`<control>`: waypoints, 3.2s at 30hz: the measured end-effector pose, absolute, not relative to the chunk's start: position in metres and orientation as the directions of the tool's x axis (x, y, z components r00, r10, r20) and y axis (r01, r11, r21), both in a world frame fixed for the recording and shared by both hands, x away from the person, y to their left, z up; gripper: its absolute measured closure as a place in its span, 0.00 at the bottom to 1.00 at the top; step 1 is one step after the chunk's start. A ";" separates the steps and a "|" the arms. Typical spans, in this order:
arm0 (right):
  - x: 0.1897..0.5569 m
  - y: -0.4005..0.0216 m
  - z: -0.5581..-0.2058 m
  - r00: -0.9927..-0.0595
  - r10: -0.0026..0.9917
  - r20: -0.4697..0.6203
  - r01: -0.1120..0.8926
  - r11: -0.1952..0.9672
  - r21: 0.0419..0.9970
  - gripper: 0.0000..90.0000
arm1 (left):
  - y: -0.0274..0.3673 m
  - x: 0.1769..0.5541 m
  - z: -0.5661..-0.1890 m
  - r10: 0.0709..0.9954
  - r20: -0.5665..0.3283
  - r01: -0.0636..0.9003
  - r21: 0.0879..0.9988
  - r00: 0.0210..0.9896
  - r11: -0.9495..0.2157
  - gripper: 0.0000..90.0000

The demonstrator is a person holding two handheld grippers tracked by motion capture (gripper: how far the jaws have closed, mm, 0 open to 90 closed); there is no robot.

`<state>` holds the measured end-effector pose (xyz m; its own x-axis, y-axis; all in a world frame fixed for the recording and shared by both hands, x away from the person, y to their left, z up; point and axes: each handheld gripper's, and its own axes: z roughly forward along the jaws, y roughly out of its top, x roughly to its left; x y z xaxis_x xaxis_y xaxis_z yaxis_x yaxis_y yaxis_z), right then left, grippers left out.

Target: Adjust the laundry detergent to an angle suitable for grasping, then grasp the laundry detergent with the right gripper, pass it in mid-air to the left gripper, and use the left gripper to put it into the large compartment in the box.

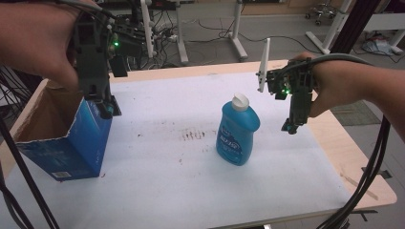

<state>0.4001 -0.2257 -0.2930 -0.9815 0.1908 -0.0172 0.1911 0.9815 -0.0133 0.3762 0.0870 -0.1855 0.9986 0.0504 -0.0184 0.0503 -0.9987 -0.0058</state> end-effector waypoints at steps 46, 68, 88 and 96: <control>0.372 -0.245 -0.296 -0.955 0.298 -0.017 0.294 0.949 0.112 0.03 | 0.082 0.377 -0.200 0.033 -0.019 0.032 -0.026 0.999 -0.999 0.02; 0.307 -0.303 -0.332 -0.876 0.480 0.040 0.435 0.752 0.496 0.03 | 0.089 0.374 -0.205 0.016 -0.019 0.016 -0.003 1.000 -1.000 0.02; 0.284 -0.281 -0.387 -0.802 0.591 0.087 0.431 0.471 0.770 0.03 | 0.092 0.366 -0.199 -0.001 -0.012 0.000 0.021 1.000 -1.000 0.02; 0.301 -0.260 -0.405 -0.773 0.619 0.136 0.462 0.403 0.790 0.03 | 0.092 0.367 -0.200 -0.002 -0.009 -0.002 0.017 1.000 -1.000 0.02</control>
<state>0.3012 -0.2598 -0.4054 -0.7734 0.6190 0.1364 0.4618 0.4028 0.7902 0.3669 0.0922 -0.2003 1.0000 -0.0018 -0.0094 -0.0016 -0.9999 0.0169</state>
